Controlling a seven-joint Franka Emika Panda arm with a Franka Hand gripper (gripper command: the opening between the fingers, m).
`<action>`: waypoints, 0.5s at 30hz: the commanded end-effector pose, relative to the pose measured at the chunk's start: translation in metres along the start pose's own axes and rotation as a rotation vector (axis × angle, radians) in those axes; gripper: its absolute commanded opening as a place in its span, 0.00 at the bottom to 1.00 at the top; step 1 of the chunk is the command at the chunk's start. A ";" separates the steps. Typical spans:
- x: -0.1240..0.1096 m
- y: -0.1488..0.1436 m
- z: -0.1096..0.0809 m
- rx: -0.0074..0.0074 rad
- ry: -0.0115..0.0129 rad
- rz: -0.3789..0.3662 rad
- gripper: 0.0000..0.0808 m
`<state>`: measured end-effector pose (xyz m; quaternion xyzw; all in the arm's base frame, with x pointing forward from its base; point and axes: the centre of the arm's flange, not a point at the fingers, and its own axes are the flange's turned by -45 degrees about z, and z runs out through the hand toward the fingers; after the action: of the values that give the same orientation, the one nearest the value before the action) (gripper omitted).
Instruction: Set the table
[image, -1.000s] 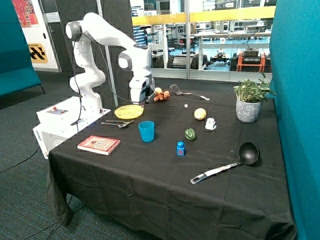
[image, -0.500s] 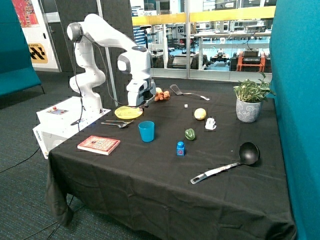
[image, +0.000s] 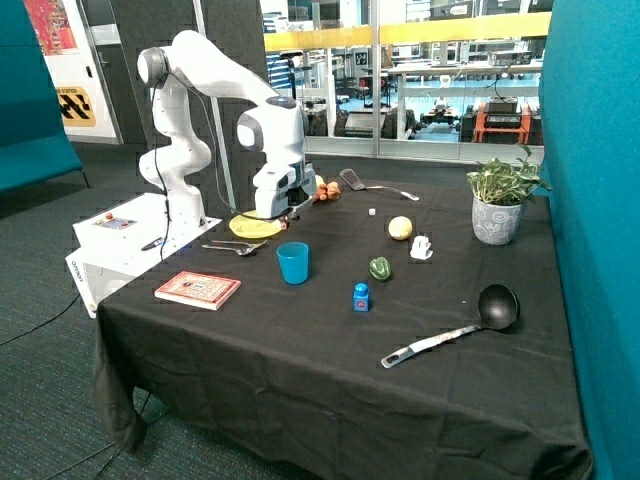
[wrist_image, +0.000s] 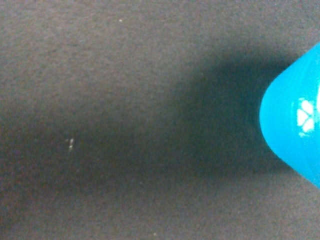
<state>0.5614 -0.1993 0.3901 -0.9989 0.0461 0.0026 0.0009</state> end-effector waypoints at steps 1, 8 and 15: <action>0.003 0.011 0.009 -0.0015 0.0053 0.057 0.44; 0.009 0.016 0.011 -0.0014 0.0053 0.075 0.45; 0.017 0.018 0.017 -0.0014 0.0053 0.083 0.46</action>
<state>0.5701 -0.2134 0.3795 -0.9970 0.0773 0.0018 0.0005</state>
